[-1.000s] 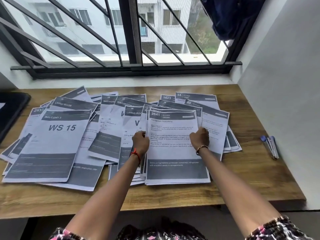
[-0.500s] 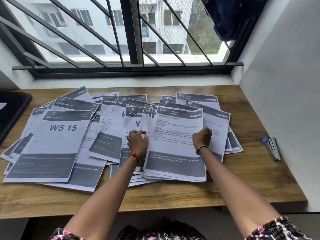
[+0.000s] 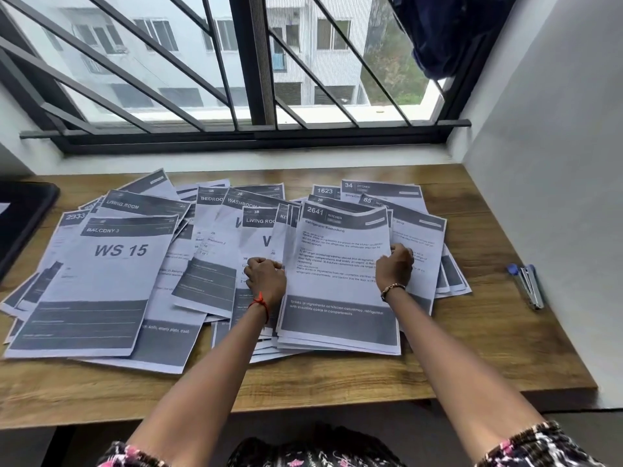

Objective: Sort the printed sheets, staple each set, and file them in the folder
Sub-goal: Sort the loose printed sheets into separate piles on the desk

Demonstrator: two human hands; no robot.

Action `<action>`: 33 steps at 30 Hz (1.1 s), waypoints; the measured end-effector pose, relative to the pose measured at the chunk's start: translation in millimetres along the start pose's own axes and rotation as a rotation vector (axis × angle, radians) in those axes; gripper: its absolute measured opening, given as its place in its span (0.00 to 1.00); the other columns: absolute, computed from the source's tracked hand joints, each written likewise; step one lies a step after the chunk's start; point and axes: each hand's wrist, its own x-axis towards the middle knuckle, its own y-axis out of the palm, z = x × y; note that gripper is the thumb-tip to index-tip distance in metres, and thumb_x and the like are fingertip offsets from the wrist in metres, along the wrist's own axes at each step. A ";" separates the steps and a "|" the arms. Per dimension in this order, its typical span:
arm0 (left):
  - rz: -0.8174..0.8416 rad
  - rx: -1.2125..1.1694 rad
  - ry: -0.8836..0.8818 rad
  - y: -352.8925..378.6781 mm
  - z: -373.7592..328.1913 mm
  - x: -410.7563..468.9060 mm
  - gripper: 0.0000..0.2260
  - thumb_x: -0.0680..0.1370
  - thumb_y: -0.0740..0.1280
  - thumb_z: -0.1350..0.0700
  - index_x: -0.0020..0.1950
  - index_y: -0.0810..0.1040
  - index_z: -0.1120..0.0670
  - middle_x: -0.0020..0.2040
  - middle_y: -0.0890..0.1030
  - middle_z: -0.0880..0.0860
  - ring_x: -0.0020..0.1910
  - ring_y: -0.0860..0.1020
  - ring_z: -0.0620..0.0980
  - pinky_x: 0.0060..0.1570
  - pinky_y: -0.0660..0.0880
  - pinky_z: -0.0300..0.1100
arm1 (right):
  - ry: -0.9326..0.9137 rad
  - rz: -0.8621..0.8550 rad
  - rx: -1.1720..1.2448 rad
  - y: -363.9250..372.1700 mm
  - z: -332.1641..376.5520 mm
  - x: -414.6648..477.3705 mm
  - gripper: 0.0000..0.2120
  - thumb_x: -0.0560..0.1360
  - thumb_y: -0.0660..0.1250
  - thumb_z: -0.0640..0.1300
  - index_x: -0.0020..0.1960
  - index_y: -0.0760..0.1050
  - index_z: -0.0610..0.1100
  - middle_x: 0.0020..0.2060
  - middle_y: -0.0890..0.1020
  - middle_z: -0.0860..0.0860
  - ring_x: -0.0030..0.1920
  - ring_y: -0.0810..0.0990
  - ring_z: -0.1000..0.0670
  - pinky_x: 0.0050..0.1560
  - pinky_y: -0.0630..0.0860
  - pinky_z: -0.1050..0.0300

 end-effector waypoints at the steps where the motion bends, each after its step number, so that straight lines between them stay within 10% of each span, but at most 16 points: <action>1: 0.000 0.008 -0.002 0.2 -0.2 0.1 0.09 0.78 0.61 0.59 0.54 0.78 0.60 0.65 0.65 0.60 0.65 0.62 0.60 0.64 0.63 0.51 | -0.006 -0.006 0.004 -1.2 -0.2 0.4 0.15 0.75 0.56 0.30 0.60 0.72 0.33 0.60 0.72 0.37 0.59 0.73 0.37 0.52 0.71 0.50; 18: -0.213 -0.078 0.114 2.5 4.5 -8.1 0.15 0.76 0.63 0.65 0.62 0.70 0.62 0.64 0.66 0.62 0.62 0.65 0.62 0.59 0.65 0.49 | 0.021 -0.057 0.078 -15.4 -13.6 8.8 0.15 0.71 0.57 0.28 0.56 0.73 0.34 0.55 0.78 0.36 0.57 0.75 0.35 0.53 0.73 0.47; 30: 0.052 -0.360 0.253 13.3 -22.3 -21.8 0.04 0.78 0.62 0.63 0.47 0.77 0.58 0.43 0.79 0.57 0.48 0.75 0.54 0.48 0.70 0.42 | 0.114 -0.073 0.311 -22.9 -27.3 13.8 0.10 0.69 0.55 0.27 0.47 0.72 0.34 0.43 0.76 0.41 0.44 0.74 0.44 0.41 0.66 0.58; 33: 0.105 -0.399 0.209 14.9 -25.0 -22.2 0.12 0.77 0.64 0.63 0.58 0.77 0.65 0.53 0.80 0.60 0.52 0.78 0.55 0.54 0.75 0.46 | 0.104 -0.078 0.353 -23.4 -31.7 15.8 0.10 0.69 0.56 0.27 0.44 0.70 0.38 0.40 0.74 0.43 0.40 0.71 0.46 0.39 0.66 0.58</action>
